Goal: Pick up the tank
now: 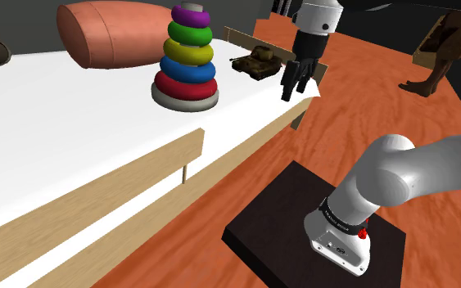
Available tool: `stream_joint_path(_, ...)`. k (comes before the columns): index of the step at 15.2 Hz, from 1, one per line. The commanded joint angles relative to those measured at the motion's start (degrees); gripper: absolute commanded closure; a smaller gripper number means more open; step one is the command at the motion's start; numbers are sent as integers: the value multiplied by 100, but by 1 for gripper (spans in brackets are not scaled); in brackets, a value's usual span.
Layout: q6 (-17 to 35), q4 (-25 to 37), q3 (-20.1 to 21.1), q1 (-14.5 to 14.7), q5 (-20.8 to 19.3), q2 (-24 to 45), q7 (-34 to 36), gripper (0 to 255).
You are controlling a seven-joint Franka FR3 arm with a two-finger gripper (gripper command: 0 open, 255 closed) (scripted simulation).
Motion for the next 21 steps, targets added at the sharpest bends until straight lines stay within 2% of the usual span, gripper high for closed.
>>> stream_joint_path(1,0,0,0,0,0,0,0,0)
stream_joint_path(6,434,787,335,-445,125,1149,1294,0)
stream_joint_path(11,669,1701,548,-874,73,2231,2564,0)
stream_joint_path(21,628,3752,546,-1493,-299,4141,4944,0)
